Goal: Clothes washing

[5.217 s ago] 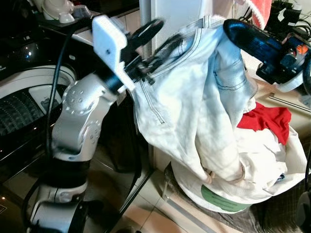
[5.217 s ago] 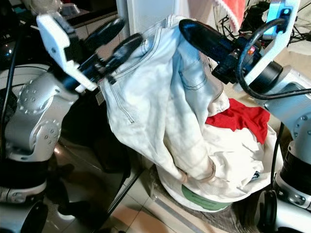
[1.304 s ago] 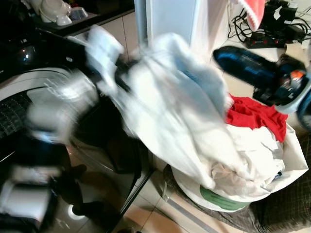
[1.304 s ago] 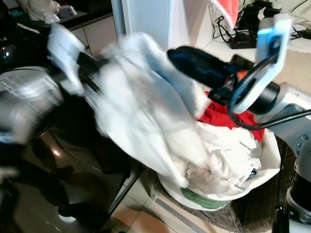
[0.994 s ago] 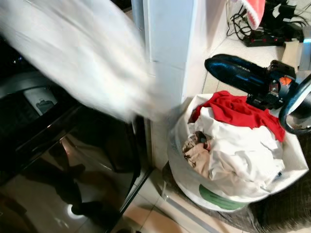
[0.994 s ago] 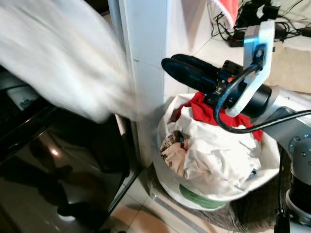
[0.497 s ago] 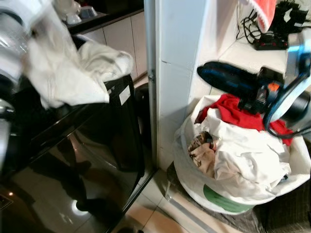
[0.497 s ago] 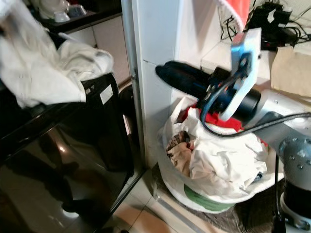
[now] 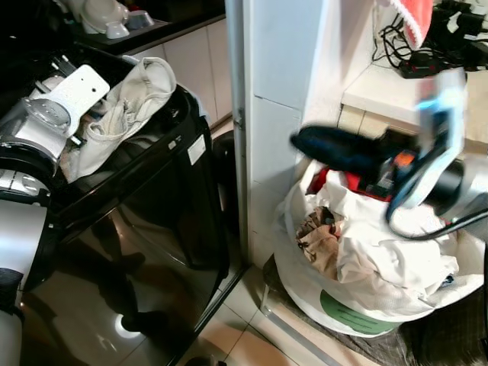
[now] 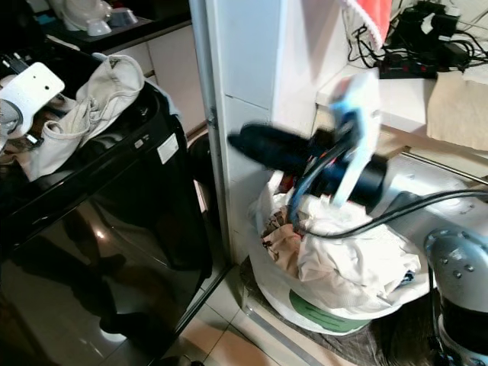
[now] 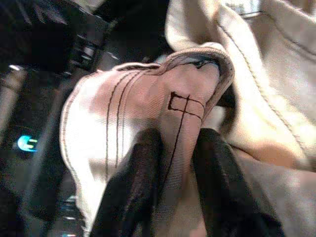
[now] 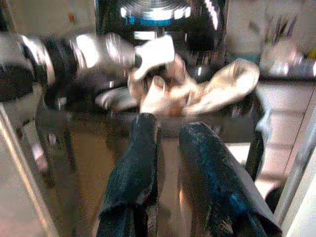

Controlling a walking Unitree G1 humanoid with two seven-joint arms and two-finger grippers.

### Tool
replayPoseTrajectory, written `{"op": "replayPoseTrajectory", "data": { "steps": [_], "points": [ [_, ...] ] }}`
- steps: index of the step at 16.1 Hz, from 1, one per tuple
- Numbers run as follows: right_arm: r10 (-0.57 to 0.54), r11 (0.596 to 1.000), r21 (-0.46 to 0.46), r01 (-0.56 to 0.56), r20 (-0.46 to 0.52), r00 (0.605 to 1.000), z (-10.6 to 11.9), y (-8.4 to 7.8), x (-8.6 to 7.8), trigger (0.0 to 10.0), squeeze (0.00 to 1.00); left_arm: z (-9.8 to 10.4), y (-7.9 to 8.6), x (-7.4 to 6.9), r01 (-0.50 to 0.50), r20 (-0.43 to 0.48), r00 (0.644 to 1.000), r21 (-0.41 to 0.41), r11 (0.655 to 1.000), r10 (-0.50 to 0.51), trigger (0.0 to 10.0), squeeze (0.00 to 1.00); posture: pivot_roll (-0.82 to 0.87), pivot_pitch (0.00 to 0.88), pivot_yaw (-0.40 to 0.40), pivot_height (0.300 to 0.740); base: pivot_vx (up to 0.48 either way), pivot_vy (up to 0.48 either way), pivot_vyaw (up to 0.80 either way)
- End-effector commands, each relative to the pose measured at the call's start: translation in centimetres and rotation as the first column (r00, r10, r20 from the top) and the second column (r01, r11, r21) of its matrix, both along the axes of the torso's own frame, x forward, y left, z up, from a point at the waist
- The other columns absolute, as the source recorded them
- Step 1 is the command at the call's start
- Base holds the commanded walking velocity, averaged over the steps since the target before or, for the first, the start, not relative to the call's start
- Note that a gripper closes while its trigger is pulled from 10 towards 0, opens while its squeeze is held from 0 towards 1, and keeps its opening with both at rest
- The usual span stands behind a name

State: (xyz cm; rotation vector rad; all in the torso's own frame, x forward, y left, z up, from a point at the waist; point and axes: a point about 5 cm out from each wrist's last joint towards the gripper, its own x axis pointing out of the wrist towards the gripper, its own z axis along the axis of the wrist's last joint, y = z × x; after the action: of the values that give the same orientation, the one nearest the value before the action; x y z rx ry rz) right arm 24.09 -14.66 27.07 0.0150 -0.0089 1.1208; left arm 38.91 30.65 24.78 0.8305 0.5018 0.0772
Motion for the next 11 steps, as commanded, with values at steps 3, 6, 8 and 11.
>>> {"op": "replayPoseTrajectory", "data": {
  "steps": [3,6,8,11],
  "points": [
    [0.035,0.987,-0.156,-0.044,-0.060,0.998,-2.3,0.6,-0.4,10.0,0.00,0.0,0.6,-0.7,0.030,-0.050,0.998,-0.171,0.985,-0.039,10.0,1.00,-0.06,0.000,0.090,0.740,0.000,0.000,0.00],
    [-0.035,0.983,-0.183,0.026,-0.043,0.998,-3.0,0.5,0.7,10.0,0.00,0.7,1.7,-1.5,0.014,-0.012,1.000,-0.206,0.978,-0.017,10.0,1.00,-0.05,0.000,0.085,0.740,0.000,0.000,0.00],
    [-0.083,0.978,-0.193,0.077,-0.021,0.996,-3.1,0.3,1.3,10.0,0.00,1.8,2.9,-2.1,-0.030,0.044,0.998,-0.155,0.987,0.037,10.0,1.00,-0.05,0.000,0.085,0.740,0.000,0.000,0.00],
    [-0.254,0.947,-0.189,0.260,0.052,0.966,-2.9,-0.8,3.5,10.0,0.00,6.7,3.8,-3.5,-0.076,0.320,0.945,-0.001,0.997,0.073,10.0,0.00,-0.05,0.000,0.075,0.740,0.000,0.000,0.00]
  ]
}}
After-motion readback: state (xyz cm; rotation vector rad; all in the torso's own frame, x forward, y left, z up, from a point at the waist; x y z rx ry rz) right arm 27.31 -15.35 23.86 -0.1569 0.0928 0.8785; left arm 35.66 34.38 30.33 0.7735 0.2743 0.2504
